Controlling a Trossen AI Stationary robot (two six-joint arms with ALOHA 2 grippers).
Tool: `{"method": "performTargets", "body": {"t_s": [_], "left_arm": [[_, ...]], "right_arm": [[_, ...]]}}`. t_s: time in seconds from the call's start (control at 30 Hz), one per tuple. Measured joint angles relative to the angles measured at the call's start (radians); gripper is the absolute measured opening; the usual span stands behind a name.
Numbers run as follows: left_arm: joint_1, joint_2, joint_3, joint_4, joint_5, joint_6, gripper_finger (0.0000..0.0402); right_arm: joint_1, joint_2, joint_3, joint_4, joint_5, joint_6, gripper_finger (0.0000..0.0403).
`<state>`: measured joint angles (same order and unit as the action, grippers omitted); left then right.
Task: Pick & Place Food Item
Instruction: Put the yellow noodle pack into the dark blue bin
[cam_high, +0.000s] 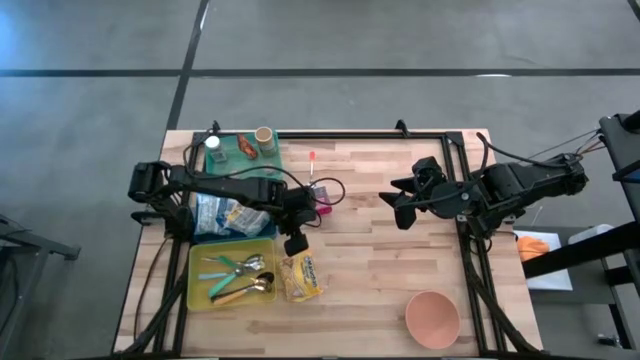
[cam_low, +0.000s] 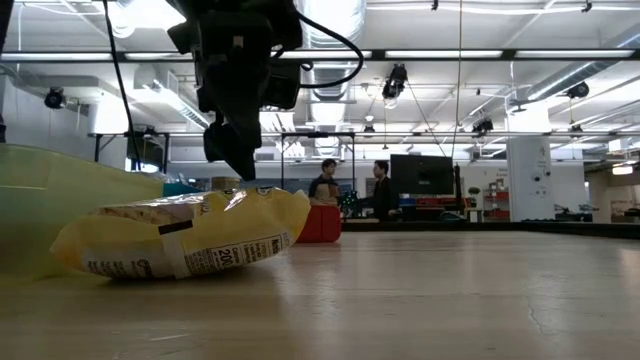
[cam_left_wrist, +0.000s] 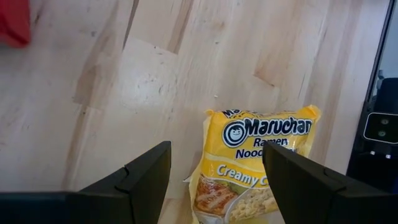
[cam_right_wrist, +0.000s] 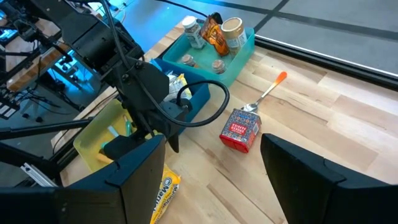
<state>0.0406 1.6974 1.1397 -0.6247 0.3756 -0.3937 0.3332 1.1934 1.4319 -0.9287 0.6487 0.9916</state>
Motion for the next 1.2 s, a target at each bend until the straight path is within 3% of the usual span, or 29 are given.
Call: {"method": "performTargets", "body": {"t_s": [0.6,1.2], "left_arm": [[-0.001,0.000,0.000,-0.007,0.056,0.072,0.0258],[-0.002,0.000,0.000,-0.010,0.055,0.030,0.0258]], "right_arm": [[0.000,0.000,0.000,0.000,0.000,0.000,0.0263],[0.000,0.000,0.000,0.000,0.000,0.000,0.0263]]}}
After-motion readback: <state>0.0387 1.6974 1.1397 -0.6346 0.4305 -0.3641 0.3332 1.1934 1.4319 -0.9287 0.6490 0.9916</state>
